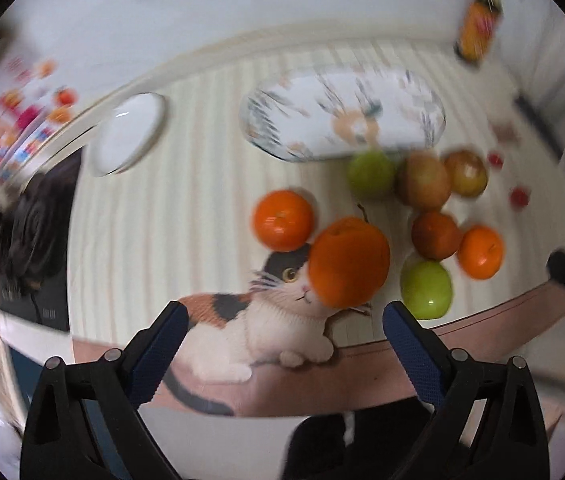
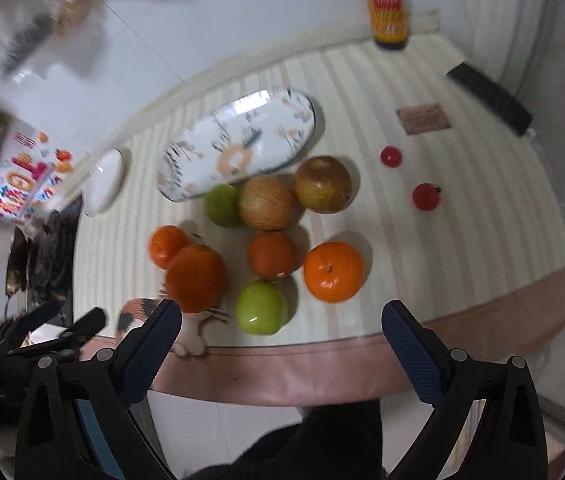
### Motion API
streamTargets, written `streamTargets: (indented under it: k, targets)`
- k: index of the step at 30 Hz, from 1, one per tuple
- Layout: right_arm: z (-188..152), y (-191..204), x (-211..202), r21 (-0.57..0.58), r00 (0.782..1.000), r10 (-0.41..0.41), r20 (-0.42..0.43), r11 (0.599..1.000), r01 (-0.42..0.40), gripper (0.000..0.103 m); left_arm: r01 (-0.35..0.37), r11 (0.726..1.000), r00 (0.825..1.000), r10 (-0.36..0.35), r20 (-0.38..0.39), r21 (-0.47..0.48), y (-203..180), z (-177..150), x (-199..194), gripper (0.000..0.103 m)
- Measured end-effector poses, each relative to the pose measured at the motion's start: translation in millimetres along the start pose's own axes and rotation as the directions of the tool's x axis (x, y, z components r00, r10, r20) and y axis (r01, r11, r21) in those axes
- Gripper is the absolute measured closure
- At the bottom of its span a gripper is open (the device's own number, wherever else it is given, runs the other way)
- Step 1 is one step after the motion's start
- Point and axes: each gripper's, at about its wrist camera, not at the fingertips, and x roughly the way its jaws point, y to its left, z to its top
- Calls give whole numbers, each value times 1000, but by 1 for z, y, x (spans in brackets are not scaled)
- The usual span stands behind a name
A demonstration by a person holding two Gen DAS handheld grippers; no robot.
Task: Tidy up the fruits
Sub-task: 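Grasp the large orange with the left tool while the right tool grasps a tangerine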
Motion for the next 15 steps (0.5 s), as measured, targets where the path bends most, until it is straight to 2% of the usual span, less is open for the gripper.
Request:
streamTargets:
  k: [5, 8, 11, 12, 13, 14, 15]
  targets:
    - [23, -28, 47, 0, 994, 12, -111, 1000, -12, 15, -37, 988, 994, 52, -99, 149, -36, 27, 53, 3]
    - [27, -39, 68, 2, 986, 16, -169, 1000, -16, 15, -28, 979, 986, 60, -155, 203, -50, 38, 78, 3]
    - [28, -43, 89, -10, 975, 16, -224, 1000, -18, 15, -1, 977, 980, 44, -196, 215, -56, 41, 94, 4]
    - [27, -43, 92, -13, 973, 15, -232, 1000, -19, 15, 7, 978, 980, 34, -194, 207, -55, 42, 96, 17]
    - [28, -44, 97, -17, 971, 14, -238, 1000, -19, 15, 22, 981, 982, 15, -190, 194, -54, 43, 97, 23]
    - [27, -42, 100, -21, 970, 13, -242, 1000, -19, 15, 48, 984, 982, -15, -190, 171, -52, 44, 97, 28]
    - [27, -42, 105, -24, 969, 9, -248, 1000, -16, 15, 51, 987, 985, -23, -173, 155, -50, 44, 96, 28]
